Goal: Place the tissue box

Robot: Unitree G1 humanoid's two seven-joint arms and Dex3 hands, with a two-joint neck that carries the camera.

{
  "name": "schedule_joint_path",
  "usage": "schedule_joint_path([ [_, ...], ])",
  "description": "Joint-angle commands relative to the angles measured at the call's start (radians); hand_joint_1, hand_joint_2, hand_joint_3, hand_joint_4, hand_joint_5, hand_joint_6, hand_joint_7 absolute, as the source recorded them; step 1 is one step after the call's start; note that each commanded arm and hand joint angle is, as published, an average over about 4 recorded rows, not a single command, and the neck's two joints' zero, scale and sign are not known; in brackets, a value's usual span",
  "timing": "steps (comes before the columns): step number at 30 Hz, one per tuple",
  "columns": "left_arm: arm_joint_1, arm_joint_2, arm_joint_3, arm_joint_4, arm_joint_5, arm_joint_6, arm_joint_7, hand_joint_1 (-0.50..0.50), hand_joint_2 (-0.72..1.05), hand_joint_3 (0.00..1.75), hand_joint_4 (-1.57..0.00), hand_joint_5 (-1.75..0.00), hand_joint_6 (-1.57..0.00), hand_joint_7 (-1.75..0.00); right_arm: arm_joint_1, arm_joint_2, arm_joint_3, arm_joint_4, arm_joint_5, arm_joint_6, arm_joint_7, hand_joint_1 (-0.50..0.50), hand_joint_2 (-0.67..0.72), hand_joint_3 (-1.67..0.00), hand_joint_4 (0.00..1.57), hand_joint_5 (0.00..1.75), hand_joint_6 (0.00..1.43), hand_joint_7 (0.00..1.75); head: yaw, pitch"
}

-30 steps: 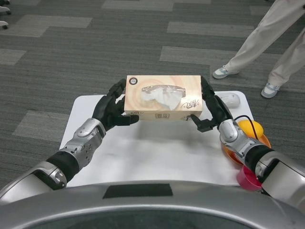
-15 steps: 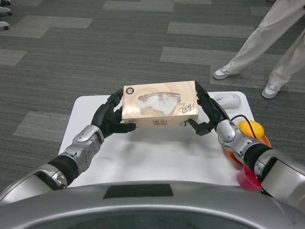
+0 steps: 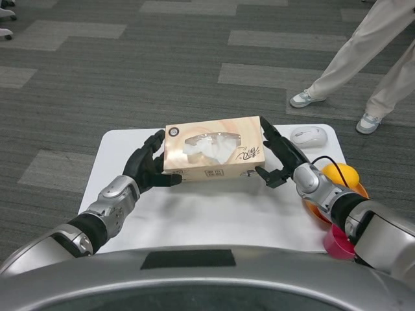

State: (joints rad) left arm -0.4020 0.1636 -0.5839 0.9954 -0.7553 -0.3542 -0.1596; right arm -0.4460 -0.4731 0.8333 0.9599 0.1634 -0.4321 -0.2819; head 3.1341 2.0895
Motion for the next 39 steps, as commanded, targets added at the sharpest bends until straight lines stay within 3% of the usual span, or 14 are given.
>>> schedule_joint_path([
  [1,-0.021,0.001,-0.001,0.022,-0.001,-0.008,-0.014,0.5,1.05,0.35,0.0,0.0,0.0,0.0,-0.028,0.013,0.004,0.007,0.005,0.001,0.009,-0.25,-0.54,-1.27,0.4,0.0,0.0,0.07,0.004,-0.003],
  [13,-0.034,-0.003,-0.014,0.06,0.001,-0.008,-0.014,0.5,1.05,0.35,0.0,0.0,0.0,0.0,-0.031,0.017,0.005,0.081,0.005,0.001,0.023,-0.25,-0.54,-1.35,0.57,0.0,0.0,0.07,0.012,-0.008],
  [29,-0.041,-0.004,-0.001,0.077,-0.001,-0.008,-0.014,0.5,1.05,0.35,0.0,0.0,0.0,0.0,-0.032,0.023,-0.018,0.112,0.005,-0.001,0.035,-0.25,-0.54,-1.41,0.53,0.0,0.0,0.07,0.014,-0.005],
  [39,-0.022,0.012,0.039,0.064,-0.001,-0.008,-0.06,0.5,1.05,0.35,0.0,0.0,0.0,0.0,0.005,0.027,-0.125,0.094,0.002,-0.016,0.031,-0.25,-0.54,-1.43,0.46,0.0,0.0,0.07,0.016,0.001],
])
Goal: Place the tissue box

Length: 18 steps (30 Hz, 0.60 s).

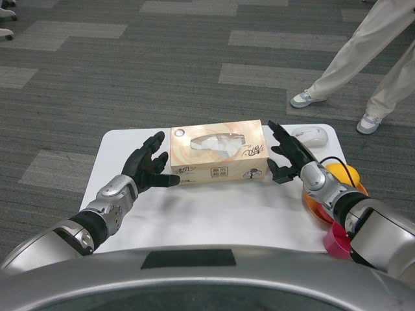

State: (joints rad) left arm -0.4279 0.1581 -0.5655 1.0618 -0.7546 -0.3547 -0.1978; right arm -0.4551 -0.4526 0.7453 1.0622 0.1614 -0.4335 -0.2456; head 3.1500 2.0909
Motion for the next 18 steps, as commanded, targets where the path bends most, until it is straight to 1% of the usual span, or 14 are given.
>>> schedule_joint_path([
  [1,0.008,0.025,0.025,-0.01,-0.002,-0.007,-0.032,0.5,1.05,0.35,0.0,0.0,0.0,0.0,0.019,0.006,-0.054,-0.011,0.003,-0.016,-0.006,-0.25,-0.54,-1.43,0.45,0.0,0.0,0.07,0.0,0.0],
  [7,0.022,0.061,0.065,-0.065,-0.002,-0.006,-0.084,0.5,1.05,0.35,0.0,0.0,0.0,0.0,0.031,0.004,-0.118,-0.034,0.0,-0.022,-0.011,-0.25,-0.54,-1.43,0.43,0.0,0.0,0.07,0.005,0.003],
  [10,0.029,0.069,0.097,-0.094,-0.002,-0.006,-0.109,0.5,1.05,0.35,0.0,0.0,0.0,0.0,0.036,0.002,-0.14,-0.049,0.0,-0.024,-0.012,-0.25,-0.54,-1.43,0.43,0.0,0.0,0.07,0.006,0.003],
  [14,0.038,0.076,0.141,-0.141,-0.002,-0.004,-0.124,0.5,1.05,0.35,0.0,0.0,0.0,0.0,0.042,0.001,-0.161,-0.075,0.0,-0.026,-0.014,-0.25,-0.54,-1.43,0.43,0.0,0.0,0.07,0.007,0.005],
  [18,0.047,0.09,0.176,-0.219,0.002,-0.005,-0.124,0.5,1.05,0.35,0.0,0.0,0.0,0.0,0.052,-0.002,-0.186,-0.134,0.0,-0.032,-0.026,-0.25,-0.54,-1.43,0.41,0.0,0.0,0.07,0.009,0.012],
])
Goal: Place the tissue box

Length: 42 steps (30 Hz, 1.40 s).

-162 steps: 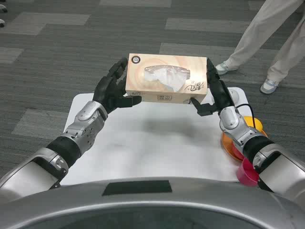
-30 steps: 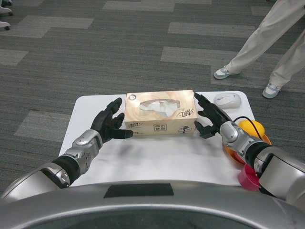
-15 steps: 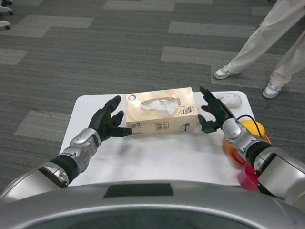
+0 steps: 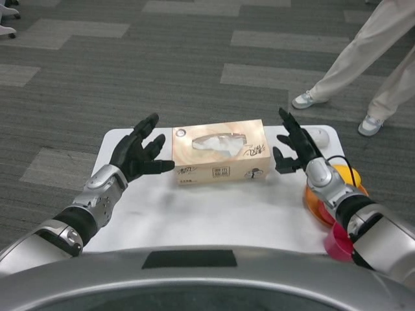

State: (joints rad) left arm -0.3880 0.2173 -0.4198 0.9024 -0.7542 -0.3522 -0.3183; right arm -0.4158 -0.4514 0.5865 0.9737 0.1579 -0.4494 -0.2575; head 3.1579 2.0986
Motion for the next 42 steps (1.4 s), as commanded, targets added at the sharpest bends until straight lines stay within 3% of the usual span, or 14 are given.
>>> schedule_joint_path([
  [1,0.009,0.033,0.035,-0.076,0.003,-0.007,-0.004,0.5,1.05,0.35,0.0,0.0,0.0,0.0,0.015,-0.003,-0.032,-0.058,0.004,-0.017,-0.017,-0.25,-0.54,-1.43,0.41,0.0,0.0,0.07,0.001,0.006],
  [8,0.011,0.034,0.052,-0.174,0.009,-0.008,-0.003,0.5,1.05,0.35,0.0,0.0,0.0,0.0,0.027,-0.007,-0.051,-0.132,0.017,-0.06,-0.069,-0.25,-0.54,-1.49,0.48,0.0,0.0,0.07,0.003,0.01],
  [15,0.001,0.024,0.052,-0.257,0.017,-0.008,0.0,0.5,1.05,0.35,0.0,0.0,0.0,0.0,0.029,-0.011,-0.049,-0.19,0.056,-0.118,-0.135,-0.25,-0.54,-1.15,0.64,0.0,0.0,0.07,0.002,0.018],
  [19,-0.009,0.021,0.045,-0.279,0.023,-0.008,0.001,0.5,1.05,0.35,0.0,0.0,0.0,0.0,0.029,-0.014,-0.044,-0.198,0.073,-0.148,-0.153,-0.24,-0.54,-0.85,1.06,0.0,0.0,0.07,0.0,0.016],
  [23,-0.014,0.019,0.04,-0.285,0.029,-0.008,0.001,0.5,1.05,0.35,0.0,0.0,0.0,0.0,0.029,-0.016,-0.043,-0.206,0.085,-0.171,-0.158,-0.21,-0.54,-0.79,1.31,0.1,0.0,0.07,-0.004,0.014],
  [29,-0.016,0.019,0.041,-0.306,0.032,-0.008,0.001,0.5,1.05,0.35,0.0,0.0,0.0,0.0,0.029,-0.019,-0.041,-0.235,0.089,-0.186,-0.18,-0.21,-0.53,-0.71,1.31,0.1,0.0,0.07,-0.001,0.014],
  [37,-0.018,0.016,0.046,-0.34,0.033,-0.009,0.001,0.5,1.05,0.35,0.0,0.0,0.0,0.0,0.029,-0.023,-0.033,-0.278,0.091,-0.195,-0.2,-0.25,-0.41,-0.77,1.29,0.1,0.0,0.07,-0.002,0.02],
  [41,-0.018,0.016,0.049,-0.346,0.033,-0.011,0.001,0.5,1.05,0.35,0.0,0.0,0.0,0.0,0.029,-0.023,-0.031,-0.288,0.092,-0.199,-0.209,-0.29,-0.48,-0.36,1.28,0.1,0.0,0.07,-0.002,0.023],
  [42,-0.018,0.016,0.05,-0.346,0.033,-0.011,0.001,0.5,1.05,0.35,0.0,0.0,0.0,0.0,0.029,-0.023,-0.031,-0.289,0.093,-0.201,-0.212,-0.3,-0.4,-0.61,1.28,0.1,0.0,0.07,-0.002,0.023],
])
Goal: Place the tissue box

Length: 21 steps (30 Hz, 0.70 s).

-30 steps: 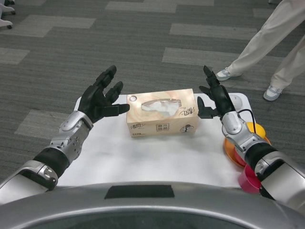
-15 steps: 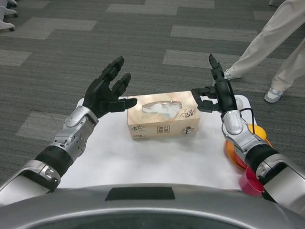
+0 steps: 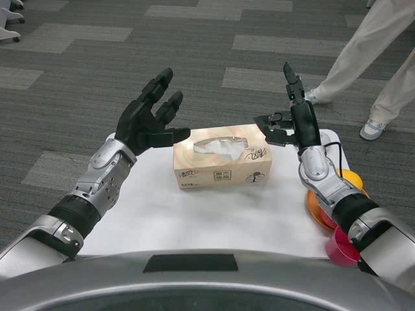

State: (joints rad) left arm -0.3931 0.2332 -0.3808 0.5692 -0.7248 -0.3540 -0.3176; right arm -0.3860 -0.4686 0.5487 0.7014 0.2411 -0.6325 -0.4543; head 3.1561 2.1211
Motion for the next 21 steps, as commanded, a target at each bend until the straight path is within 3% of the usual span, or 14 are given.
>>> schedule_joint_path([
  [1,-0.013,0.0,0.012,-0.012,0.004,-0.01,0.0,0.5,1.05,0.35,0.0,0.0,0.0,0.0,-0.001,-0.005,0.007,-0.018,0.01,-0.02,-0.017,-0.32,-0.3,-0.91,1.28,0.1,0.0,0.07,0.0,0.0],
  [3,-0.013,-0.002,0.013,-0.013,0.004,-0.01,0.0,0.5,1.05,0.35,0.0,0.0,0.0,0.0,-0.001,-0.006,0.008,-0.022,0.011,-0.023,-0.019,-0.41,-0.05,-1.55,1.28,0.1,0.0,0.07,0.001,0.0],
  [4,-0.012,-0.002,0.014,-0.013,0.005,-0.011,0.0,0.5,1.05,0.35,0.0,0.0,0.0,0.0,-0.001,-0.006,0.009,-0.024,0.012,-0.023,-0.019,-0.42,-0.03,-1.59,1.28,0.1,0.0,0.07,0.001,0.0],
  [21,-0.012,-0.003,0.018,-0.015,0.006,-0.011,0.002,0.5,1.05,0.35,0.0,0.0,0.0,0.0,-0.001,-0.008,0.019,-0.047,0.02,-0.023,-0.03,-0.42,-0.03,-1.59,1.18,0.0,0.0,0.07,0.001,0.007],
])
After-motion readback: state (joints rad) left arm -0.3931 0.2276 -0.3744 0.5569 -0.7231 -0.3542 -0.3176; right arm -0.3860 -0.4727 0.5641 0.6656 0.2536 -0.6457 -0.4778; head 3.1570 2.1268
